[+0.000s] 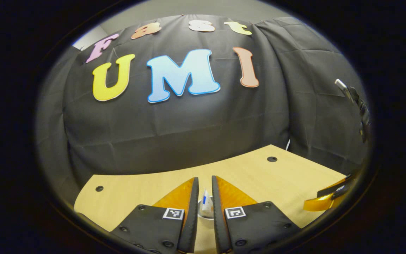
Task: Put the toothbrush and toothpaste on the desktop into the cup, then pick up the cup and place it on the coaster on the desktop.
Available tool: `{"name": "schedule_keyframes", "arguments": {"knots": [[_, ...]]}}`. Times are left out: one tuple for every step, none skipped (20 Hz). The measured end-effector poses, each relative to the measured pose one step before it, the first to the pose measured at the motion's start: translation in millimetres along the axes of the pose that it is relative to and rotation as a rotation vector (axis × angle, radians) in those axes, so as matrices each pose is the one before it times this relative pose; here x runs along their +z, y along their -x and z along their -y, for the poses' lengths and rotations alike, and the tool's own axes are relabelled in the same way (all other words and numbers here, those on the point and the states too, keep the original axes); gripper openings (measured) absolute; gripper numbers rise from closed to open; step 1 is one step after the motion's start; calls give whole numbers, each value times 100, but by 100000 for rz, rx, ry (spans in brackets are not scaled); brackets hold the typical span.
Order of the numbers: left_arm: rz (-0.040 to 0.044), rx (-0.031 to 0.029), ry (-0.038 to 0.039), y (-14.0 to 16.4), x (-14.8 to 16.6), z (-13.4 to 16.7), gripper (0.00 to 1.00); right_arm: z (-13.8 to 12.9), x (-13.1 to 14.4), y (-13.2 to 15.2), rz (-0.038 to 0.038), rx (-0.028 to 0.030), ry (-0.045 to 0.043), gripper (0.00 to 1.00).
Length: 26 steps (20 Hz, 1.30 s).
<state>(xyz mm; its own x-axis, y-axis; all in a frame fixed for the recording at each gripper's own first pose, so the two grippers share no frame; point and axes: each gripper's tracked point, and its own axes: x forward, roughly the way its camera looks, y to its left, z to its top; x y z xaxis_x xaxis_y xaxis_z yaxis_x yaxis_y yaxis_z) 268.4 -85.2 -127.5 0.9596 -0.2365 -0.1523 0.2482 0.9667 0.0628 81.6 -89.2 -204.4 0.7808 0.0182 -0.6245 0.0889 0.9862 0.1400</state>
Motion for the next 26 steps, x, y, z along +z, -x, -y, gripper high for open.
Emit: {"name": "schedule_keyframes", "arguments": {"knots": [[479,927,381,569,235,-523,31,-506,180,-68,2,1698,1997,61],[178,752,642,634,266,-513,29,-674,202,-196,-37,1670,2519,61],[515,985,774,678,232,-580,28,-678,304,-71,-26,1377,3012,61],[1974,906,955,626,442,-528,28,-673,248,-232,162,1595,3143,61],[567,1444,765,610,251,-626,30,-645,330,-142,103,1406,2914,61],[62,1530,88,494,-8,-717,31,-637,230,-137,69,1631,2768,61],[-182,1294,126,423,-80,-541,30,-349,198,-105,-41,1472,2650,61],[-125,1398,267,534,9,-662,31,-684,337,-250,-231,1452,2495,61],[-171,1201,146,313,-102,-649,31,-660,352,-331,-364,1645,2668,61],[-489,1129,263,470,-167,-634,28,-442,199,-317,-842,1418,3122,61],[-544,1227,235,570,-58,-554,28,-264,138,-259,-1384,1095,3938,61],[-533,1200,253,480,-200,-639,28,-289,-16,-328,-1833,953,4571,61],[-475,1361,181,508,-46,-578,31,-271,28,-308,-2288,962,4733,61],[-369,1413,222,620,-153,-749,31,-151,63,-269,-2054,915,4117,61],[-273,1149,116,453,-59,-526,31,-161,134,-339,-1550,1096,4173,61],[-346,1274,212,514,-95,-682,31,-159,200,-294,-1124,1055,3717,57],[-463,1146,399,514,-50,-555,31,-333,266,-213,-767,1616,1796,60],[-484,1454,336,492,-143,-701,31,-460,-8,-335,-1293,2036,1346,59],[-337,1800,203,489,-21,-843,31,-276,75,-411,-1200,1399,1242,59],[-150,1458,56,324,-56,-697,28,-142,93,-464,-1060,834,1749,57],[-240,1799,-159,447,-42,-844,30,-75,227,-240,-711,412,1976,60],[-372,1632,-29,351,-181,-801,31,-64,277,-261,-839,567,2109,59],[-478,1842,63,368,-212,-849,30,-16,290,-332,-1225,692,2132,60],[-537,1579,238,284,-176,-819,30,26,165,-471,-840,162,1636,60],[-594,1612,204,256,-221,-612,29,35,264,-447,-1294,726,1908,60],[-369,1388,217,305,-117,-716,28,45,305,-267,-1139,609,1350,60]]}}
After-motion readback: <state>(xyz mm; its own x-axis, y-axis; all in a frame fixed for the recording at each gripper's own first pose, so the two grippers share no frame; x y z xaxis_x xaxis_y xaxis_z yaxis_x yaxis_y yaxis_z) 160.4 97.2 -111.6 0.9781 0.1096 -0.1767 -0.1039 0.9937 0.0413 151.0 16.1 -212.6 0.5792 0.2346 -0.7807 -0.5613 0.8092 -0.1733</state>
